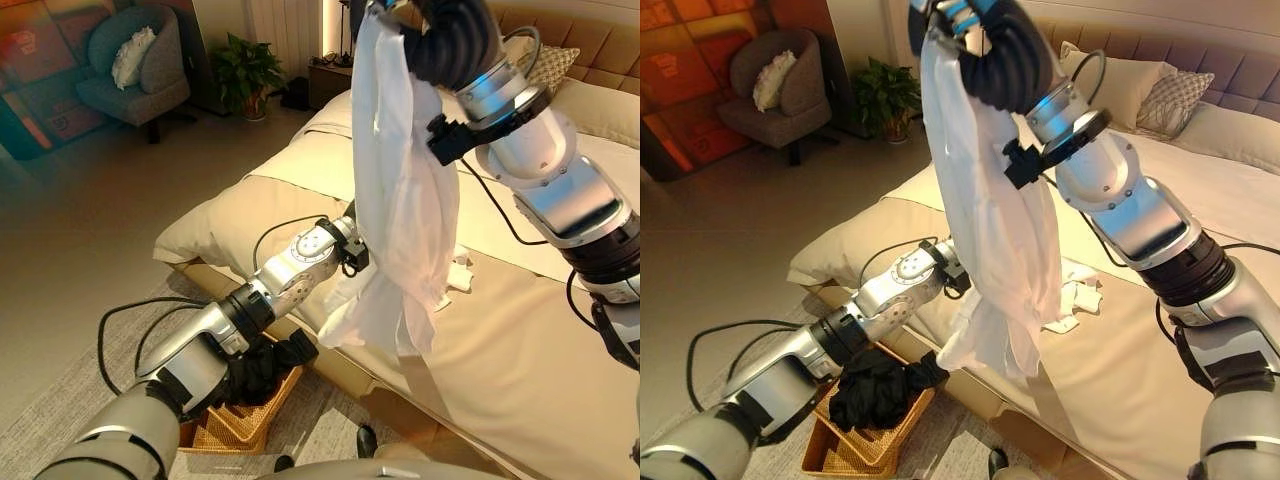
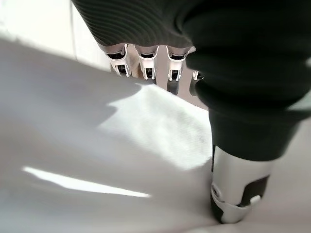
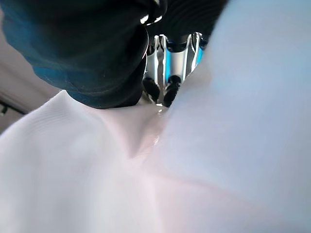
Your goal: Pick up clothes into the bucket
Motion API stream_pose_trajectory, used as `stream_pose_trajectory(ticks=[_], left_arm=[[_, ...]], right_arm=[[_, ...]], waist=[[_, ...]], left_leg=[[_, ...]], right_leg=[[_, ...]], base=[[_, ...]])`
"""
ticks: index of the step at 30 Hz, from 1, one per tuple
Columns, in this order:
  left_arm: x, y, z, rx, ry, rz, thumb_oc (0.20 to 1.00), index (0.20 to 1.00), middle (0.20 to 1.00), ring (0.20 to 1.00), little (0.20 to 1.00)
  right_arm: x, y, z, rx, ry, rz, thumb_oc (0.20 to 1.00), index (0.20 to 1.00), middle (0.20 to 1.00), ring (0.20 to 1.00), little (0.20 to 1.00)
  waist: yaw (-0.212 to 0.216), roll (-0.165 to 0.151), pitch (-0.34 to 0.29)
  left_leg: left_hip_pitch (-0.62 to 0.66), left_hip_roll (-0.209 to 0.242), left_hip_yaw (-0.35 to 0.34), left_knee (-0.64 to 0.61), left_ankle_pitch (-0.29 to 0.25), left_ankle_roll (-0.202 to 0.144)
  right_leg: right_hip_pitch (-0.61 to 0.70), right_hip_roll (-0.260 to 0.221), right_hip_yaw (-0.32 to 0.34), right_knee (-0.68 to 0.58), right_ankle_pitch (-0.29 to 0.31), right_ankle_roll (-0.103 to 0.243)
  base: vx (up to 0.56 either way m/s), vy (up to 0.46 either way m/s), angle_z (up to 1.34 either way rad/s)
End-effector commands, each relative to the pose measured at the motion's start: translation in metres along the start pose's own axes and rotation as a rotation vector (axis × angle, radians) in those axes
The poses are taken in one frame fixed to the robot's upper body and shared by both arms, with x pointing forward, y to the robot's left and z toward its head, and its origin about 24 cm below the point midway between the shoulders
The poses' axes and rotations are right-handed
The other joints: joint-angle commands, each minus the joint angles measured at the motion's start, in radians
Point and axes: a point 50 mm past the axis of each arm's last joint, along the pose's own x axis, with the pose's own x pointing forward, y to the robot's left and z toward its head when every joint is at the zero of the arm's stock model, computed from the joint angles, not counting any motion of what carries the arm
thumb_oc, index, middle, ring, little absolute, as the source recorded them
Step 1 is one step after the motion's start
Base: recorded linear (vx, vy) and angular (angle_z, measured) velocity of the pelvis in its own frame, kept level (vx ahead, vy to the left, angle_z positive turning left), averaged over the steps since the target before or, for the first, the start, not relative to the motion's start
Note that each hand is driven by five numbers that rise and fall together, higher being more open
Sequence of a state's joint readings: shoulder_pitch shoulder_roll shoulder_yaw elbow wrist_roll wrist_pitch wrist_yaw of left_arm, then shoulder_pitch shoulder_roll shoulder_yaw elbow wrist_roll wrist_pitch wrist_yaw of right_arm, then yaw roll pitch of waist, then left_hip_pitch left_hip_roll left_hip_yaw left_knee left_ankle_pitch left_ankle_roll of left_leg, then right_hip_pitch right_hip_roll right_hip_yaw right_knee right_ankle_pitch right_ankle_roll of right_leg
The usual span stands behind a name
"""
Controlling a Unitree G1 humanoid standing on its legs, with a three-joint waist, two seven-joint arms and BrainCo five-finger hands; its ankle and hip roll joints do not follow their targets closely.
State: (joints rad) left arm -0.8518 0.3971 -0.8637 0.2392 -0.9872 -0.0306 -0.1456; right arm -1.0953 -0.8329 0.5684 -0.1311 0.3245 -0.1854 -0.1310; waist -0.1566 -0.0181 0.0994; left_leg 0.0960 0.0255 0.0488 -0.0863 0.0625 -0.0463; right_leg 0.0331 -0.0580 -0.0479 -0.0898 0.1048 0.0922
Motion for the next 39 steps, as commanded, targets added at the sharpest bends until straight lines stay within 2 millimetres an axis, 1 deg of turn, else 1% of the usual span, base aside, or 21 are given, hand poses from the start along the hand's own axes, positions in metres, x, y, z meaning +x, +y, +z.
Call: stream_pose_trajectory(ticks=[1,3,5,6,10,11,12,13,14,15,16,17,18,22,25,30,32,35,36,38,39], left_arm=[[0.009,0.005,0.034,0.041,-0.066,-0.076,1.000,1.000,1.000,1.000,1.000],[-0.003,0.023,0.038,0.096,-0.077,-0.008,1.000,1.000,1.000,1.000,1.000],[-0.005,0.026,0.037,0.099,-0.077,0.009,1.000,1.000,1.000,1.000,1.000],[-0.013,0.039,0.038,0.123,-0.103,0.094,1.000,1.000,1.000,1.000,1.000],[-0.018,0.047,0.038,0.160,-0.124,0.173,1.000,1.000,1.000,1.000,1.000],[-0.024,0.056,0.039,0.181,-0.141,0.244,1.000,1.000,1.000,1.000,1.000],[-0.041,0.072,0.038,0.234,-0.171,0.393,1.000,1.000,1.000,1.000,1.000],[-0.046,0.077,0.036,0.259,-0.165,0.438,1.000,1.000,1.000,1.000,1.000],[-0.046,0.077,0.036,0.260,-0.164,0.437,1.000,1.000,1.000,1.000,1.000],[-0.060,0.086,0.037,0.308,-0.174,0.516,1.000,1.000,1.000,1.000,1.000],[-0.060,0.086,0.036,0.308,-0.172,0.515,1.000,1.000,1.000,1.000,1.000],[-0.074,0.095,0.034,0.344,-0.168,0.591,1.000,1.000,1.000,1.000,1.000],[-0.074,0.094,0.033,0.344,-0.166,0.590,1.000,1.000,1.000,1.000,1.000],[-0.101,0.107,0.027,0.399,-0.160,0.744,1.000,1.000,1.000,1.000,1.000],[-0.117,0.114,0.028,0.484,-0.160,0.852,1.000,1.000,1.000,1.000,1.000],[-0.131,0.121,0.032,0.603,-0.137,0.939,1.000,1.000,1.000,1.000,1.000],[-0.133,0.121,0.033,0.598,-0.149,0.940,1.000,1.000,1.000,1.000,1.000],[-0.124,0.113,0.039,0.574,-0.172,0.839,1.000,1.000,1.000,1.000,1.000],[-0.124,0.113,0.039,0.574,-0.173,0.840,1.000,1.000,1.000,1.000,1.000],[-0.110,0.101,0.046,0.545,-0.194,0.702,1.000,1.000,1.000,1.000,1.000],[-0.110,0.102,0.047,0.545,-0.195,0.702,1.000,1.000,1.000,1.000,1.000]], right_arm=[[0.012,-0.018,0.016,-0.022,-0.088,-0.029,0.200,0.200,0.200,0.200,0.200],[0.007,-0.022,0.011,-0.047,-0.058,-0.041,0.200,0.200,0.200,0.200,0.200],[0.005,-0.023,0.008,-0.053,-0.047,-0.050,0.200,0.200,0.200,0.200,0.200],[0.000,-0.029,0.002,-0.073,-0.013,-0.083,0.200,0.200,0.200,0.200,0.200],[-0.007,-0.036,-0.005,-0.107,0.029,-0.119,0.200,0.200,0.200,0.200,0.200],[-0.014,-0.042,-0.012,-0.128,0.066,-0.153,0.200,0.200,0.200,0.200,0.200],[-0.036,-0.058,-0.027,-0.187,0.173,-0.218,0.200,0.200,0.200,0.200,0.200],[-0.044,-0.065,-0.031,-0.208,0.207,-0.248,0.200,0.200,0.200,0.200,0.200],[-0.045,-0.065,-0.031,-0.208,0.208,-0.249,0.200,0.200,0.200,0.200,0.200],[-0.065,-0.074,-0.040,-0.238,0.288,-0.290,0.200,0.200,0.200,0.200,0.200],[-0.066,-0.074,-0.041,-0.237,0.290,-0.290,0.200,0.200,0.200,0.200,0.200],[-0.085,-0.083,-0.051,-0.250,0.369,-0.335,0.200,0.200,0.200,0.200,0.200],[-0.086,-0.083,-0.051,-0.250,0.371,-0.336,0.200,0.200,0.200,0.200,0.200],[-0.121,-0.090,-0.064,-0.249,0.495,-0.409,0.200,0.200,0.200,0.200,0.200],[-0.138,-0.091,-0.070,-0.247,0.550,-0.445,0.200,0.200,0.200,0.200,0.200],[-0.137,-0.093,-0.071,-0.248,0.550,-0.458,0.200,0.200,0.200,0.200,0.200],[-0.133,-0.092,-0.072,-0.248,0.544,-0.453,0.200,0.200,0.200,0.200,0.200],[-0.118,-0.095,-0.070,-0.254,0.509,-0.439,0.200,0.200,0.200,0.200,0.200],[-0.117,-0.095,-0.071,-0.253,0.508,-0.439,0.200,0.200,0.200,0.200,0.200],[-0.100,-0.096,-0.068,-0.254,0.467,-0.422,0.200,0.200,0.200,0.200,0.200],[-0.099,-0.096,-0.068,-0.254,0.465,-0.422,0.200,0.200,0.200,0.200,0.200]], waist=[[0.013,-0.039,-0.045],[0.019,-0.040,-0.043],[0.020,-0.040,-0.042],[0.026,-0.042,-0.040],[0.031,-0.045,-0.037],[0.035,-0.048,-0.035],[0.044,-0.056,-0.029],[0.047,-0.058,-0.029],[0.048,-0.059,-0.030],[0.054,-0.062,-0.027],[0.055,-0.063,-0.028],[0.061,-0.067,-0.027],[0.062,-0.068,-0.028],[0.074,-0.075,-0.028],[0.081,-0.079,-0.028],[0.090,-0.081,-0.028],[0.092,-0.081,-0.027],[0.097,-0.079,-0.022],[0.096,-0.079,-0.022],[0.099,-0.075,-0.019],[0.098,-0.074,-0.018]], left_leg=[[-0.019,0.008,-0.019,0.066,-0.065,-0.025],[-0.020,0.005,-0.018,0.070,-0.067,-0.023],[-0.019,0.004,-0.017,0.071,-0.068,-0.022],[-0.022,0.001,-0.019,0.078,-0.071,-0.020],[-0.026,-0.001,-0.024,0.084,-0.075,-0.018],[-0.028,-0.004,-0.027,0.089,-0.077,-0.016],[-0.033,-0.009,-0.036,0.099,-0.082,-0.012],[-0.034,-0.011,-0.039,0.102,-0.084,-0.011],[-0.034,-0.011,-0.040,0.103,-0.085,-0.011],[-0.035,-0.012,-0.045,0.106,-0.089,-0.008],[-0.034,-0.012,-0.045,0.106,-0.089,-0.008],[-0.033,-0.014,-0.049,0.106,-0.091,-0.006],[-0.032,-0.014,-0.049,0.106,-0.092,-0.006],[-0.028,-0.017,-0.058,0.108,-0.097,-0.003],[-0.027,-0.018,-0.063,0.105,-0.098,0.000],[-0.025,-0.020,-0.063,0.103,-0.101,0.002],[-0.024,-0.021,-0.063,0.104,-0.101,0.003],[-0.028,-0.024,-0.066,0.104,-0.100,0.003],[-0.028,-0.024,-0.066,0.104,-0.100,0.003],[-0.030,-0.026,-0.068,0.105,-0.098,0.003],[-0.031,-0.026,-0.068,0.105,-0.098,0.003]], right_leg=[[0.030,-0.062,-0.068,0.052,-0.040,0.063],[0.032,-0.065,-0.071,0.053,-0.039,0.064],[0.033,-0.066,-0.071,0.054,-0.039,0.065],[0.033,-0.070,-0.072,0.058,-0.040,0.064],[0.033,-0.072,-0.076,0.063,-0.043,0.064],[0.033,-0.073,-0.079,0.067,-0.046,0.064],[0.035,-0.078,-0.085,0.079,-0.053,0.064],[0.037,-0.080,-0.089,0.083,-0.055,0.063],[0.037,-0.080,-0.090,0.083,-0.055,0.063],[0.039,-0.081,-0.096,0.089,-0.061,0.064],[0.040,-0.081,-0.096,0.089,-0.062,0.064],[0.044,-0.082,-0.103,0.093,-0.067,0.065],[0.044,-0.082,-0.103,0.093,-0.067,0.065],[0.050,-0.087,-0.113,0.098,-0.075,0.066],[0.051,-0.090,-0.116,0.100,-0.078,0.066],[0.051,-0.093,-0.117,0.103,-0.081,0.067],[0.050,-0.094,-0.118,0.103,-0.080,0.067],[0.047,-0.094,-0.117,0.102,-0.077,0.068],[0.047,-0.094,-0.117,0.102,-0.077,0.068],[0.045,-0.094,-0.118,0.099,-0.073,0.069],[0.044,-0.094,-0.118,0.099,-0.073,0.069]], base=[[0.00,0.000,0.00],[0.00,0.000,0.00],[0.00,0.000,0.00],[0.00,0.032,0.02],[0.00,0.000,0.00],[0.00,0.000,0.00],[0.01,0.034,0.07],[0.01,0.025,0.17],[0.01,0.014,0.25],[0.01,0.009,0.19],[0.01,0.017,0.13],[0.01,0.008,0.08],[0.01,0.015,0.11],[0.01,0.015,0.11],[0.00,0.000,0.00],[0.00,0.018,0.04],[0.00,0.012,0.06],[0.00,0.008,0.02],[0.00,0.000,0.00],[0.00,0.000,0.00],[0.00,0.000,0.00]])
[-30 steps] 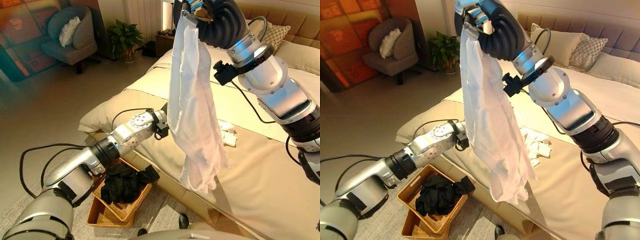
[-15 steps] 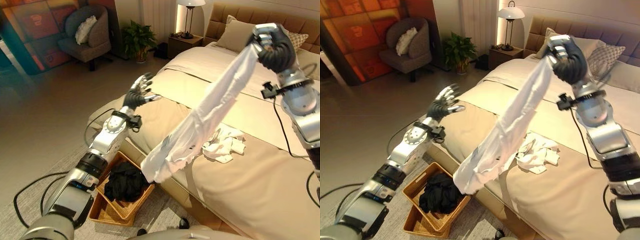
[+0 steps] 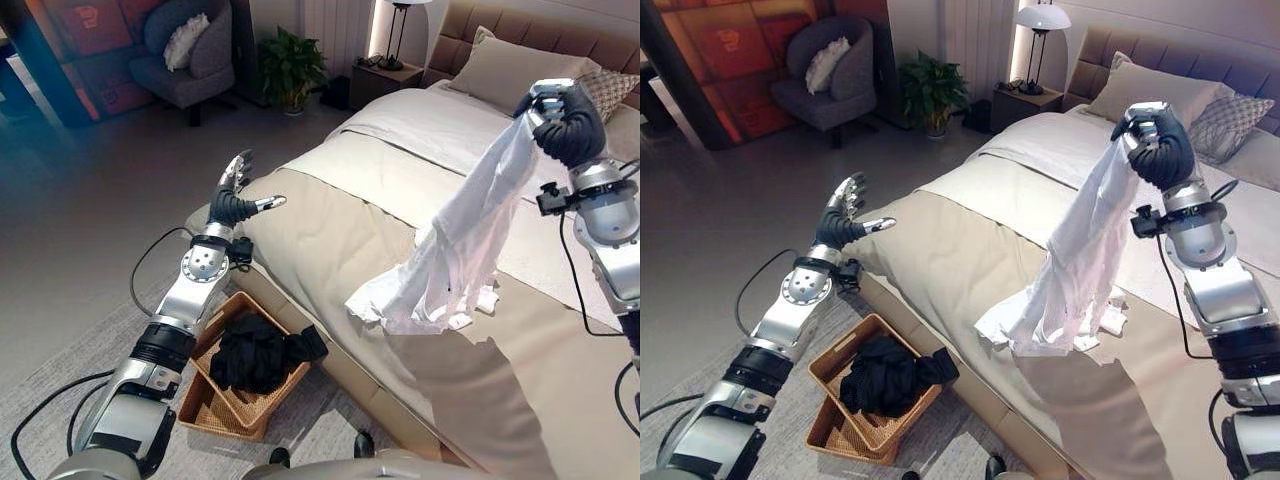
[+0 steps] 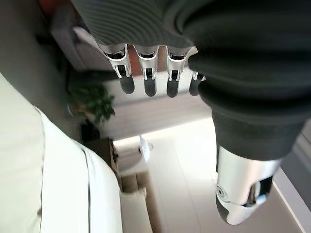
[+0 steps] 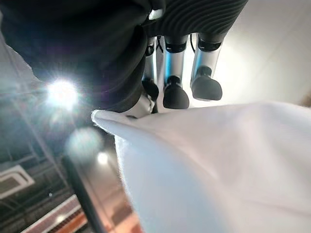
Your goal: Pick up clothes into the bucket
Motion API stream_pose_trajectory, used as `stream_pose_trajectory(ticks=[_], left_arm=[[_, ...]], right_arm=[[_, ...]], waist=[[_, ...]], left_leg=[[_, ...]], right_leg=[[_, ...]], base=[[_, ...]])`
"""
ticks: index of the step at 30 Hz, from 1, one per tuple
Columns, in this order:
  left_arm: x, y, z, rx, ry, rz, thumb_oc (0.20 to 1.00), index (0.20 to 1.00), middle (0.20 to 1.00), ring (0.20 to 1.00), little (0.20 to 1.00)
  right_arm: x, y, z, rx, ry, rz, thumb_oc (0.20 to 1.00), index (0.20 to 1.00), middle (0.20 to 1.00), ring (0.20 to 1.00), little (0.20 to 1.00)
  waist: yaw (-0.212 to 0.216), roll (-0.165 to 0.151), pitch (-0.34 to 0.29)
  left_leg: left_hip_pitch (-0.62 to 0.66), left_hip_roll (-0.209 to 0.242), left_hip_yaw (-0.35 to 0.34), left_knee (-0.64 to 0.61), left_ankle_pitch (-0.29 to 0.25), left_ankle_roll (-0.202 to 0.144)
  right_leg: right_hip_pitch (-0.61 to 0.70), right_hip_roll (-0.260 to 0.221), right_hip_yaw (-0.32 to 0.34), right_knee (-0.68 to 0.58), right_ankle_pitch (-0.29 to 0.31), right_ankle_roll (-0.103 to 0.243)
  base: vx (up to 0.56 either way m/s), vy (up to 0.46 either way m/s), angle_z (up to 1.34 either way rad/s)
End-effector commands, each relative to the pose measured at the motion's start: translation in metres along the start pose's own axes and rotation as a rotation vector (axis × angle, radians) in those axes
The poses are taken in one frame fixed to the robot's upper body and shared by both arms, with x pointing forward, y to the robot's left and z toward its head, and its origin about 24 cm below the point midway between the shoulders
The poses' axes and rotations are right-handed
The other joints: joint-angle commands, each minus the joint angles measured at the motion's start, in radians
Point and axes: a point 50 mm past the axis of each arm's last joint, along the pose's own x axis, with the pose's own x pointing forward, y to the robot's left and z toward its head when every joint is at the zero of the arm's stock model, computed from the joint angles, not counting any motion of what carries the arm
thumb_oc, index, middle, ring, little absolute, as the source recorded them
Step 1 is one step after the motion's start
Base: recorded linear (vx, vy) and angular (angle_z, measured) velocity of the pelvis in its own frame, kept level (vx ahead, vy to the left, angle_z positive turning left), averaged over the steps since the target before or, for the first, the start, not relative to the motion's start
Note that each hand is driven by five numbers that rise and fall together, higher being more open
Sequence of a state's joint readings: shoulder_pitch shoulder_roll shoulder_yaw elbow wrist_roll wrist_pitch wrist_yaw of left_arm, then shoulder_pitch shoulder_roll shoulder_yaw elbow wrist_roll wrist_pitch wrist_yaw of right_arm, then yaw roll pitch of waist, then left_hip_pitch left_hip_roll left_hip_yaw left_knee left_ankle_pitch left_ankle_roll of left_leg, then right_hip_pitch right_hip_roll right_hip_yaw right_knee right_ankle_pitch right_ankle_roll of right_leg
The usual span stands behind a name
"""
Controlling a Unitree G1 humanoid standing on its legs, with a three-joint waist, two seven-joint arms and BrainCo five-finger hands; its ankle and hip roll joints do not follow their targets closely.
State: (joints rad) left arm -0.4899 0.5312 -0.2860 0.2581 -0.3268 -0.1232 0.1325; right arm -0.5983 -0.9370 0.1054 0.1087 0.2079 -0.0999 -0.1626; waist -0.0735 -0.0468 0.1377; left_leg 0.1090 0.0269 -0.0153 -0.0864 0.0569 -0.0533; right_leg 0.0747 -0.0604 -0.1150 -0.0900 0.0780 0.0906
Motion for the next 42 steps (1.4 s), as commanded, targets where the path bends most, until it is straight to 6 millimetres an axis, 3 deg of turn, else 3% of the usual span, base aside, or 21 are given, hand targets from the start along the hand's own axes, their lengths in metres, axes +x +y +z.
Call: stream_pose_trajectory(ticks=[1,9,16,21,34,42], left_arm=[[0.020,-0.012,0.045,-0.027,-0.185,-0.156,1.000,1.000,1.000,1.000,1.000],[0.032,-0.049,0.079,-0.101,-0.258,-0.386,1.000,1.000,1.000,1.000,1.000],[0.031,-0.075,0.104,-0.163,-0.260,-0.625,1.000,1.000,1.000,1.000,1.000],[0.034,-0.087,0.113,-0.123,-0.273,-0.672,1.000,1.000,1.000,1.000,1.000],[0.050,-0.117,0.100,-0.097,-0.223,-0.616,1.000,1.000,1.000,1.000,1.000],[0.061,-0.128,0.090,0.049,-0.236,-0.438,1.000,1.000,1.000,1.000,1.000]], right_arm=[[0.033,-0.010,0.045,0.024,-0.188,-0.077,0.200,0.200,0.200,0.200,0.200],[0.060,0.002,0.084,0.039,-0.302,-0.044,0.200,0.200,0.200,0.200,0.200],[0.070,0.013,0.098,0.044,-0.327,0.014,0.200,0.200,0.200,0.200,0.200],[0.069,0.019,0.102,0.055,-0.346,0.049,0.200,0.200,0.200,0.200,0.200],[0.049,0.039,0.148,0.163,-0.568,0.130,0.200,0.200,0.200,0.200,0.200],[0.040,0.041,0.168,0.177,-0.675,0.102,0.200,0.200,0.200,0.200,0.200]], waist=[[0.017,-0.044,-0.055],[0.017,-0.034,-0.046],[0.009,-0.027,-0.043],[0.003,-0.024,-0.038],[-0.013,-0.018,-0.034],[-0.020,-0.026,-0.030]], left_leg=[[-0.044,-0.028,-0.003,0.106,-0.091,0.009],[-0.051,-0.031,-0.005,0.109,-0.084,0.007],[-0.053,-0.032,-0.002,0.111,-0.081,0.003],[-0.057,-0.032,-0.003,0.115,-0.080,0.002],[-0.064,-0.035,0.005,0.125,-0.087,0.011],[-0.076,-0.043,0.011,0.130,-0.084,0.025]], right_leg=[[0.003,-0.091,-0.051,0.097,-0.045,0.070],[-0.003,-0.092,-0.047,0.093,-0.036,0.070],[-0.007,-0.091,-0.043,0.089,-0.028,0.072],[-0.011,-0.092,-0.042,0.091,-0.026,0.073],[-0.022,-0.098,-0.026,0.100,-0.028,0.074],[-0.041,-0.102,-0.013,0.108,-0.022,0.073]], base=[[0.00,0.000,0.00],[0.00,0.000,0.00],[0.00,0.000,0.00],[0.00,0.000,0.00],[0.00,-0.001,-0.02],[-0.01,0.002,-0.04]])
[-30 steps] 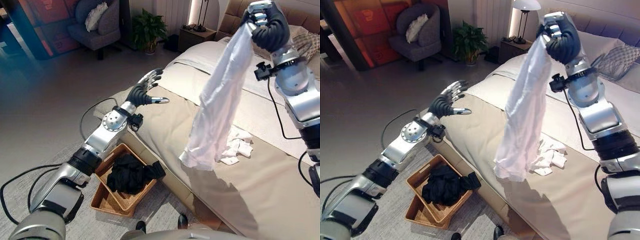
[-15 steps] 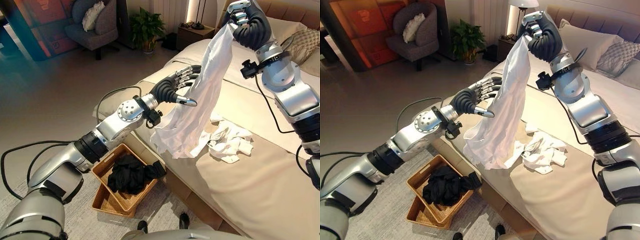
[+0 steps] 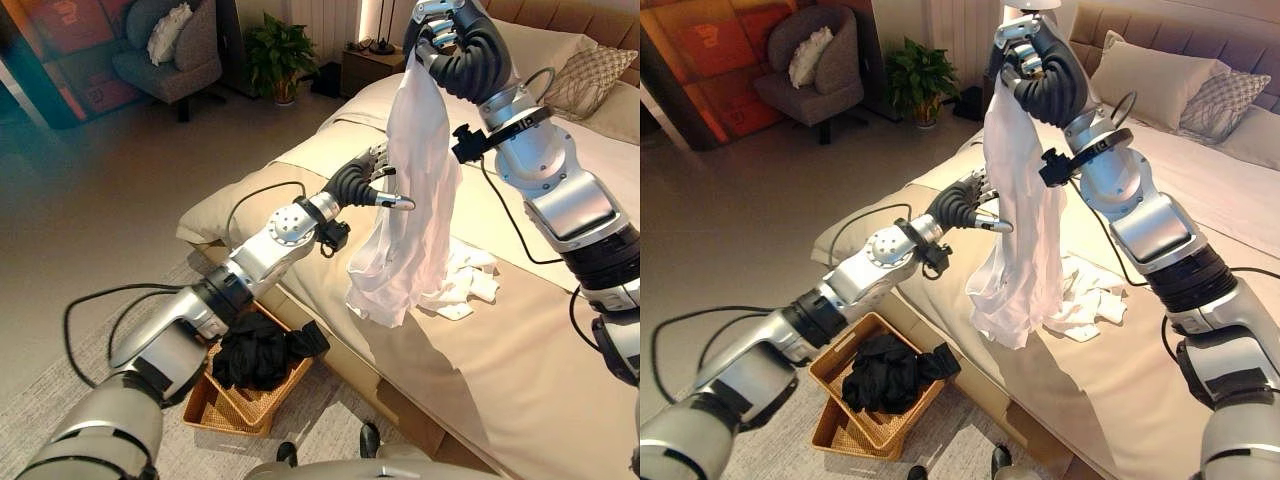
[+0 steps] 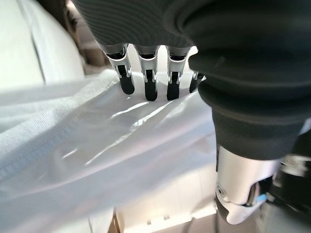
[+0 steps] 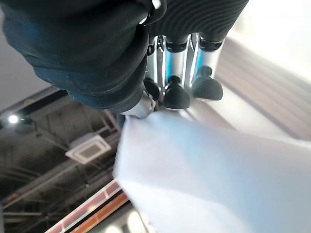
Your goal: Pick up clothes into the bucket
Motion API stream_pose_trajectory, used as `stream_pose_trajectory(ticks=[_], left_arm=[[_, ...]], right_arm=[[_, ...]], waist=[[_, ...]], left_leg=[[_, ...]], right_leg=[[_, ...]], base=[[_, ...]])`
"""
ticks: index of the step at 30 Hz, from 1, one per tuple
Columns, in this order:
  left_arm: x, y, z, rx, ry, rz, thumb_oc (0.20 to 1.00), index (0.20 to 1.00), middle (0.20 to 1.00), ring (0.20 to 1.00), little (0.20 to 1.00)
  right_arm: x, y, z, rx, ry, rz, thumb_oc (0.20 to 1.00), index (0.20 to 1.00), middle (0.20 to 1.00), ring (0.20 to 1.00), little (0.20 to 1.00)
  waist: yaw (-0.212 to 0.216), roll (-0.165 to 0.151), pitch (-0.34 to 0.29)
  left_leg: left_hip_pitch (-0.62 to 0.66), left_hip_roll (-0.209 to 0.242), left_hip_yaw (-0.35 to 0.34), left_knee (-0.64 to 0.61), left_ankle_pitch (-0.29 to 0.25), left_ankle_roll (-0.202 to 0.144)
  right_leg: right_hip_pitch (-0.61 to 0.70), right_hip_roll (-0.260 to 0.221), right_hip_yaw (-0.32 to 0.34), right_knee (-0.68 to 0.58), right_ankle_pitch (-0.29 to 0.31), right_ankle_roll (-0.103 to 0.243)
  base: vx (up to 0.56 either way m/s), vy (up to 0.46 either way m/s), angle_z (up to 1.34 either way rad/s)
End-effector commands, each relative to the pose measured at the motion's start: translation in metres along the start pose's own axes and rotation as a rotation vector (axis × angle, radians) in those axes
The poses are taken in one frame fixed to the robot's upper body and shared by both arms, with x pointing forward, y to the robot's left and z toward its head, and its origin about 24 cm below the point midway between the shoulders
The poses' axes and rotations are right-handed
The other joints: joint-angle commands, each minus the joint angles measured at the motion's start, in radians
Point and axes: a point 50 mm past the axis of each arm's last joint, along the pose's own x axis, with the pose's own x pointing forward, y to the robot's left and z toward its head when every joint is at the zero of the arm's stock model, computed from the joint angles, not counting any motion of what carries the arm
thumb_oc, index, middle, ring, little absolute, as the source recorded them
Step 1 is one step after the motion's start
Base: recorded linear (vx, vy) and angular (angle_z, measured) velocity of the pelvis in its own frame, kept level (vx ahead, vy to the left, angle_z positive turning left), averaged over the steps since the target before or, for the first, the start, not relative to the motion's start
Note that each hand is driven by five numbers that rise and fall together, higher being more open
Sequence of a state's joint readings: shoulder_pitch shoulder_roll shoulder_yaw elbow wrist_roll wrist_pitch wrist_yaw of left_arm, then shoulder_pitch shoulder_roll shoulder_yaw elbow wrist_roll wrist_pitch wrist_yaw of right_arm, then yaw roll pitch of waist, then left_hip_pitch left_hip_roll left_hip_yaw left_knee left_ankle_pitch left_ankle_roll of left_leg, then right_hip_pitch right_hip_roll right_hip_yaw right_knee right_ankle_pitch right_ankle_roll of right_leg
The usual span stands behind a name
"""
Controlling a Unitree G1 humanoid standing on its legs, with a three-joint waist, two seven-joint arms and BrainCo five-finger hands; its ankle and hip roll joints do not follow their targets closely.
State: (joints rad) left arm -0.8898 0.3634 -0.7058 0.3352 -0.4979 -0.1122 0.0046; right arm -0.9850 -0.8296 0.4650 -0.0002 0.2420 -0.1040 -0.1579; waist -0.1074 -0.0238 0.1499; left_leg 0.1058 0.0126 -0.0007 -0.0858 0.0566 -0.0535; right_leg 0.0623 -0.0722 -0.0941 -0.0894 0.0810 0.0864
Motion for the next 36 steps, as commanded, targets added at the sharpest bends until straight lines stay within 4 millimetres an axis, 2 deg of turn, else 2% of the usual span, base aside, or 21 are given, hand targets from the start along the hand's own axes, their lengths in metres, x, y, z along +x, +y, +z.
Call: stream_pose_trajectory(ticks=[1,8,12,18,20,27,28,29,31,32,33,35,36], left_arm=[[0.019,0.013,0.007,0.166,-0.002,0.109,1.000,1.000,1.000,1.000,1.000],[0.020,0.004,-0.013,0.225,0.063,0.160,1.000,1.000,1.000,1.000,1.000],[0.022,0.000,-0.015,0.240,0.075,0.158,1.000,1.000,1.000,1.000,1.000],[0.025,-0.018,-0.022,0.210,0.102,0.089,1.000,1.000,1.000,1.000,1.000],[0.026,-0.030,-0.023,0.152,0.106,0.016,1.000,1.000,1.000,1.000,1.000],[0.024,-0.029,-0.021,0.094,0.090,0.021,1.000,1.000,1.000,1.000,1.000],[0.020,-0.022,-0.023,0.090,0.091,0.052,1.000,1.000,1.000,1.000,1.000],[0.014,-0.012,-0.024,0.092,0.088,0.094,1.000,1.000,1.000,1.000,1.000],[0.009,-0.005,-0.025,0.100,0.089,0.123,1.000,1.000,1.000,1.000,1.000],[-0.002,0.006,-0.028,0.122,0.084,0.165,1.000,1.000,1.000,1.000,1.000],[-0.002,0.006,-0.028,0.122,0.086,0.164,1.000,1.000,1.000,1.000,1.000],[-0.021,0.021,-0.034,0.162,0.094,0.228,1.000,1.000,1.000,1.000,1.000],[-0.042,0.030,-0.045,0.179,0.123,0.273,1.000,1.000,1.000,1.000,1.000]], right_arm=[[0.018,-0.025,0.061,-0.010,-0.300,-0.115,0.200,0.200,0.200,0.200,0.200],[0.018,-0.026,0.064,-0.015,-0.316,-0.143,0.200,0.200,0.200,0.200,0.200],[0.019,-0.026,0.065,-0.011,-0.321,-0.157,0.200,0.200,0.200,0.200,0.200],[0.022,-0.025,0.069,0.022,-0.339,-0.178,0.200,0.200,0.200,0.200,0.200],[0.025,-0.024,0.072,0.032,-0.349,-0.180,0.200,0.200,0.200,0.200,0.200],[0.027,-0.022,0.066,0.029,-0.319,-0.175,0.200,0.200,0.200,0.200,0.200],[0.024,-0.022,0.057,0.025,-0.283,-0.174,1.000,1.000,1.000,1.000,1.000],[0.018,-0.022,0.044,0.016,-0.225,-0.169,1.000,1.000,1.000,1.000,1.000],[0.013,-0.022,0.035,0.012,-0.189,-0.165,1.000,1.000,1.000,1.000,1.000],[0.000,-0.020,0.015,0.032,-0.103,-0.160,1.000,1.000,1.000,1.000,1.000],[-0.001,-0.020,0.015,0.033,-0.102,-0.161,1.000,1.000,1.000,1.000,1.000],[-0.022,-0.015,-0.014,0.062,0.027,-0.164,1.000,1.000,1.000,1.000,1.000],[-0.040,-0.010,-0.034,0.114,0.120,-0.158,1.000,1.000,1.000,1.000,1.000]], waist=[[0.014,-0.049,-0.042],[0.008,-0.055,-0.037],[0.006,-0.055,-0.036],[-0.001,-0.051,-0.034],[-0.006,-0.049,-0.032],[-0.005,-0.046,-0.025],[-0.003,-0.047,-0.020],[0.001,-0.046,-0.015],[0.003,-0.048,-0.013],[0.009,-0.048,-0.002],[0.009,-0.050,-0.004],[0.018,-0.052,0.012],[0.026,-0.055,0.024]], left_leg=[[-0.074,-0.030,-0.003,0.132,-0.085,0.027],[-0.078,-0.032,0.002,0.137,-0.091,0.034],[-0.080,-0.033,0.006,0.137,-0.092,0.036],[-0.081,-0.035,0.011,0.139,-0.095,0.039],[-0.081,-0.034,0.014,0.141,-0.098,0.040],[-0.087,-0.034,0.018,0.146,-0.099,0.040],[-0.091,-0.034,0.016,0.147,-0.098,0.039],[-0.096,-0.035,0.015,0.148,-0.097,0.039],[-0.100,-0.034,0.012,0.151,-0.098,0.038],[-0.108,-0.036,0.007,0.155,-0.097,0.038],[-0.108,-0.036,0.007,0.155,-0.097,0.038],[-0.121,-0.036,0.003,0.161,-0.095,0.037],[-0.129,-0.036,-0.002,0.166,-0.094,0.035]], right_leg=[[-0.030,-0.091,-0.032,0.108,-0.026,0.078],[-0.041,-0.092,-0.016,0.112,-0.023,0.078],[-0.048,-0.092,-0.008,0.114,-0.022,0.078],[-0.054,-0.092,0.000,0.115,-0.020,0.079],[-0.059,-0.092,0.005,0.114,-0.017,0.079],[-0.068,-0.090,0.016,0.114,-0.015,0.078],[-0.071,-0.089,0.015,0.115,-0.015,0.076],[-0.072,-0.090,0.012,0.115,-0.014,0.075],[-0.075,-0.090,0.011,0.117,-0.014,0.075],[-0.078,-0.088,0.008,0.117,-0.014,0.074],[-0.078,-0.089,0.008,0.117,-0.014,0.074],[-0.084,-0.088,0.004,0.120,-0.016,0.071],[-0.089,-0.088,-0.001,0.123,-0.017,0.070]], base=[[0.00,0.000,0.00],[0.00,0.000,-0.02],[0.00,0.006,-0.09],[0.01,0.002,-0.05],[0.00,0.000,0.00],[0.00,-0.003,-0.04],[-0.01,-0.012,-0.15],[-0.01,-0.012,-0.13],[0.00,-0.005,-0.04],[0.00,0.000,0.00],[-0.03,-0.013,0.01],[-0.05,-0.016,0.03],[-0.01,-0.020,0.04]])
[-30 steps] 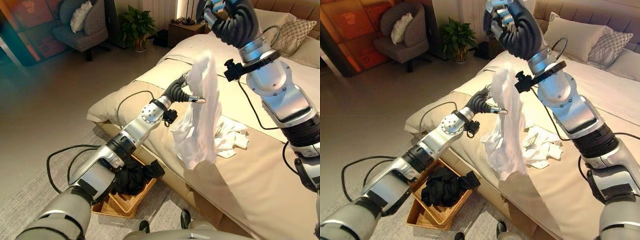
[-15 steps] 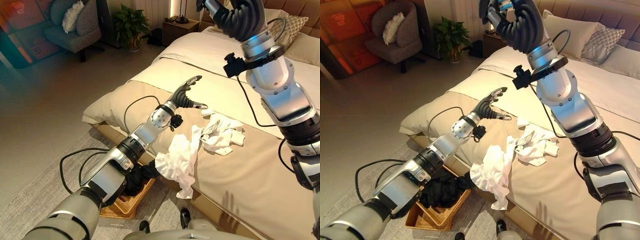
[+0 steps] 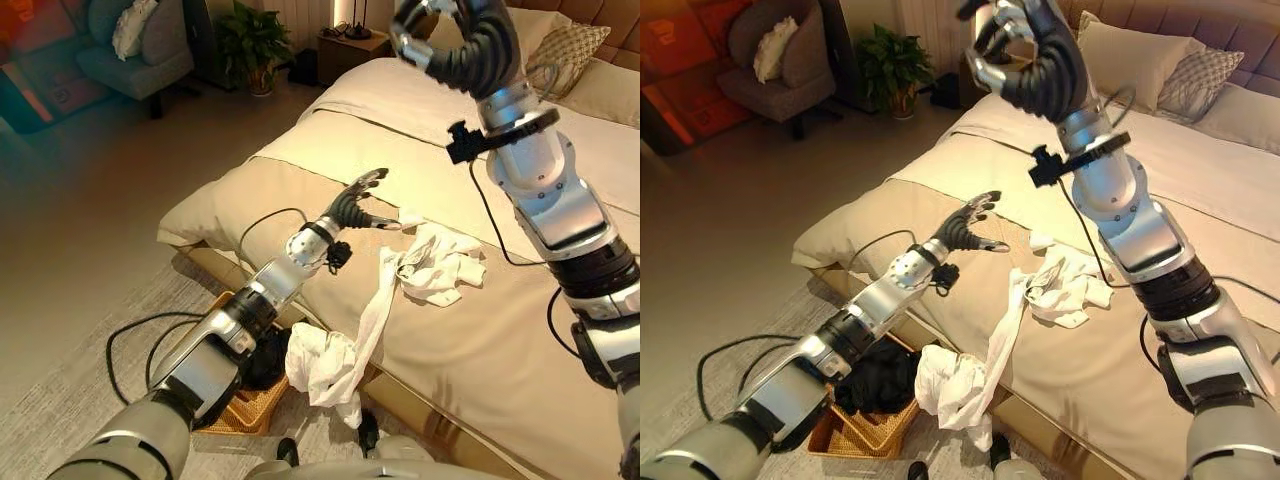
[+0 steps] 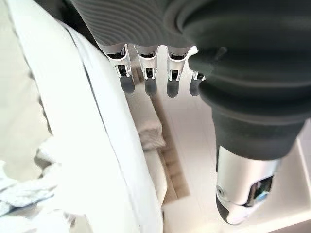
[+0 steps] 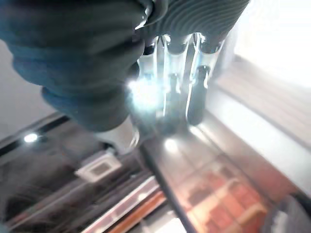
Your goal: Pick up clothes into the bucket
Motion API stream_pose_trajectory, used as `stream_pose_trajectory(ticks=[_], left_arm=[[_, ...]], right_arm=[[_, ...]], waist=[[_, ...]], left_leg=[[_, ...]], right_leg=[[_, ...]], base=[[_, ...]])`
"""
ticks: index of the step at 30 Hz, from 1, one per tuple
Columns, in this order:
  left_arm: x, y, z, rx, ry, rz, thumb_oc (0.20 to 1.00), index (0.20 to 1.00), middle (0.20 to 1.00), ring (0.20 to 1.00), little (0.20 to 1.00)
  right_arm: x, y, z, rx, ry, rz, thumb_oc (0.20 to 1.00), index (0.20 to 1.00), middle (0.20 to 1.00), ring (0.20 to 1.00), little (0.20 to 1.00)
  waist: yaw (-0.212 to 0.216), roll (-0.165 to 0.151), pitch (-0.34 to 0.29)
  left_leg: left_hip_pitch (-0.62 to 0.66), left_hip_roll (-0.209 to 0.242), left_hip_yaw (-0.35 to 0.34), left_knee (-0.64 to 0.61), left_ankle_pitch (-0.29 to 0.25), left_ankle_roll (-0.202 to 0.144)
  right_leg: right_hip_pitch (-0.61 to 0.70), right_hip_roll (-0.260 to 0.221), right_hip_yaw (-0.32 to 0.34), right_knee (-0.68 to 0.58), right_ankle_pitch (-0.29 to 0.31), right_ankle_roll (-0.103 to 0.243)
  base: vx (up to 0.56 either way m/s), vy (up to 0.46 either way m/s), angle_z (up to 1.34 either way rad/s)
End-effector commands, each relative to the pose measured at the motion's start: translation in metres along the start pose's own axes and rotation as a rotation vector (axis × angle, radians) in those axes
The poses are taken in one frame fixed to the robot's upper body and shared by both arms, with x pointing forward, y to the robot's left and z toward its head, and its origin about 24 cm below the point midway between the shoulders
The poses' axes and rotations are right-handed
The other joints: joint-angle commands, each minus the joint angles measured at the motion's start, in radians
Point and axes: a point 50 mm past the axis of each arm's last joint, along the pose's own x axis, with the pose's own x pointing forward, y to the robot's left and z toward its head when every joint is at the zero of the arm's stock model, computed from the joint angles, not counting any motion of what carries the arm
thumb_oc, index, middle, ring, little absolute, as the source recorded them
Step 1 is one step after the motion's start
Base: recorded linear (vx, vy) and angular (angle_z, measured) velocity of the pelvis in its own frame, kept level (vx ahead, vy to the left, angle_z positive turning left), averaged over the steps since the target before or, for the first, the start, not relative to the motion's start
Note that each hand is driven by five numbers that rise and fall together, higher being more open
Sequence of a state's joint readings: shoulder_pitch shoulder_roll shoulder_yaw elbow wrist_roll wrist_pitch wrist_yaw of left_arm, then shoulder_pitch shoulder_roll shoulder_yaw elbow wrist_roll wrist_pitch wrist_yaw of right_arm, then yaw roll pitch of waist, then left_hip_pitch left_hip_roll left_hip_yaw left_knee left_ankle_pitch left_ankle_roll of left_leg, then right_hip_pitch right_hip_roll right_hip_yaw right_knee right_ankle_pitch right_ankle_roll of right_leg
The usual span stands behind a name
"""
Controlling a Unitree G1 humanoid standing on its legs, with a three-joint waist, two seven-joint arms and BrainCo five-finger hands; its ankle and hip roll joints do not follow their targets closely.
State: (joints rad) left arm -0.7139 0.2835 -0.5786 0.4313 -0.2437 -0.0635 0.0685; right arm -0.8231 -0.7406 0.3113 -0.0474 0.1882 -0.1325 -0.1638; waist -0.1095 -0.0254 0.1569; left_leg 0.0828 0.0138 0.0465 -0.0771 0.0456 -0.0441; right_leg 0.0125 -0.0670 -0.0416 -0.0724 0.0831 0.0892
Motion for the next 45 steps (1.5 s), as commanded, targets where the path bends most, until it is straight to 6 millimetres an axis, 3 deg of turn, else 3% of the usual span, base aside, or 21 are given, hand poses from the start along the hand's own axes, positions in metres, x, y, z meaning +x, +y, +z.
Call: stream_pose_trajectory(ticks=[1,5,6,9,11,16,21,25,30,31,36,41,45], left_arm=[[-0.011,0.030,0.007,0.091,-0.083,0.114,1.000,1.000,1.000,1.000,1.000],[-0.065,0.042,-0.046,0.038,0.061,0.240,1.000,1.000,1.000,1.000,1.000],[-0.091,0.041,-0.069,-0.013,0.141,0.286,1.000,1.000,1.000,1.000,1.000],[-0.092,0.041,-0.070,-0.013,0.144,0.286,1.000,1.000,1.000,1.000,1.000],[-0.147,0.047,-0.111,-0.065,0.308,0.431,1.000,1.000,1.000,1.000,1.000],[-0.203,0.056,-0.147,-0.039,0.495,0.581,1.000,1.000,1.000,1.000,1.000],[-0.243,0.045,-0.173,-0.009,0.671,0.641,1.000,1.000,1.000,1.000,1.000],[-0.253,0.031,-0.183,0.057,0.741,0.572,1.000,1.000,1.000,1.000,1.000],[-0.263,0.011,-0.195,0.067,0.831,0.508,1.000,1.000,1.000,1.000,1.000],[-0.262,0.010,-0.197,0.062,0.839,0.500,1.000,1.000,1.000,1.000,1.000],[-0.245,0.003,-0.198,0.044,0.828,0.455,1.000,1.000,1.000,1.000,1.000],[-0.215,0.005,-0.190,0.015,0.749,0.457,1.000,1.000,1.000,1.000,1.000],[-0.193,0.008,-0.182,0.009,0.686,0.449,1.000,1.000,1.000,1.000,1.000]], right_arm=[[-0.017,-0.014,-0.024,0.043,0.107,-0.058,1.000,1.000,1.000,1.000,1.000],[-0.072,0.004,-0.083,0.247,0.405,-0.128,1.000,1.000,1.000,1.000,1.000],[-0.092,0.015,-0.094,0.365,0.467,-0.163,1.000,1.000,1.000,1.000,1.000],[-0.093,0.016,-0.094,0.367,0.469,-0.161,1.000,1.000,1.000,1.000,1.000],[-0.141,0.043,-0.118,0.588,0.615,-0.277,1.000,1.000,1.000,1.000,1.000],[-0.184,0.055,-0.135,0.407,0.797,-0.174,1.000,1.000,1.000,1.000,1.000],[-0.210,0.061,-0.147,0.011,0.897,0.023,1.000,1.000,1.000,1.000,1.000],[-0.211,0.066,-0.154,-0.307,0.856,0.251,1.000,1.000,1.000,1.000,1.000],[-0.191,0.079,-0.160,-0.702,0.674,0.541,1.000,1.000,1.000,1.000,1.000],[-0.178,0.084,-0.159,-0.779,0.598,0.617,1.000,1.000,1.000,1.000,1.000],[-0.147,0.099,-0.162,-1.022,0.418,0.818,1.000,1.000,1.000,1.000,1.000],[-0.151,0.104,-0.180,-1.143,0.491,0.984,1.000,1.000,1.000,1.000,1.000],[-0.158,0.097,-0.190,-1.139,0.632,0.995,1.000,1.000,1.000,1.000,1.000]], waist=[[0.028,-0.053,0.013],[0.060,-0.058,0.047],[0.071,-0.057,0.053],[0.069,-0.058,0.050],[0.098,-0.050,0.069],[0.125,-0.044,0.090],[0.155,-0.031,0.118],[0.174,-0.014,0.144],[0.203,0.010,0.195],[0.205,0.015,0.208],[0.219,0.033,0.274],[0.235,0.047,0.339],[0.248,0.062,0.363]], left_leg=[[-0.101,-0.035,-0.050,0.157,-0.093,0.025],[-0.126,-0.037,-0.060,0.171,-0.090,0.021],[-0.131,-0.038,-0.065,0.173,-0.089,0.020],[-0.131,-0.038,-0.065,0.173,-0.089,0.020],[-0.150,-0.042,-0.080,0.175,-0.084,0.017],[-0.183,-0.049,-0.115,0.185,-0.073,0.009],[-0.208,-0.059,-0.156,0.195,-0.066,0.006],[-0.239,-0.065,-0.190,0.210,-0.061,0.004],[-0.275,-0.069,-0.216,0.250,-0.070,0.006],[-0.294,-0.073,-0.224,0.264,-0.067,0.007],[-0.374,-0.097,-0.266,0.343,-0.077,0.013],[-0.469,-0.128,-0.304,0.420,-0.084,0.012],[-0.546,-0.142,-0.318,0.439,-0.069,0.012]], right_leg=[[-0.034,-0.091,-0.055,0.106,-0.028,0.068],[-0.046,-0.093,-0.069,0.114,-0.030,0.063],[-0.048,-0.094,-0.074,0.116,-0.032,0.060],[-0.048,-0.094,-0.075,0.116,-0.032,0.060],[-0.056,-0.096,-0.094,0.121,-0.038,0.057],[-0.068,-0.103,-0.129,0.132,-0.045,0.053],[-0.075,-0.114,-0.167,0.150,-0.054,0.053],[-0.097,-0.126,-0.194,0.174,-0.062,0.052],[-0.139,-0.138,-0.200,0.243,-0.090,0.045],[-0.157,-0.144,-0.203,0.264,-0.094,0.043],[-0.236,-0.178,-0.210,0.392,-0.133,0.028],[-0.313,-0.210,-0.228,0.490,-0.163,0.016],[-0.386,-0.229,-0.236,0.541,-0.172,0.011]], base=[[0.00,-0.022,0.06],[-0.03,-0.020,0.02],[-0.01,-0.020,0.10],[0.00,-0.009,0.11],[-0.02,-0.025,0.12],[-0.02,-0.029,0.29],[-0.02,-0.021,0.31],[-0.02,-0.006,0.27],[-0.04,0.013,0.19],[-0.08,0.016,0.09],[-0.10,0.016,0.23],[-0.10,-0.020,0.42],[-0.07,0.002,0.29]])
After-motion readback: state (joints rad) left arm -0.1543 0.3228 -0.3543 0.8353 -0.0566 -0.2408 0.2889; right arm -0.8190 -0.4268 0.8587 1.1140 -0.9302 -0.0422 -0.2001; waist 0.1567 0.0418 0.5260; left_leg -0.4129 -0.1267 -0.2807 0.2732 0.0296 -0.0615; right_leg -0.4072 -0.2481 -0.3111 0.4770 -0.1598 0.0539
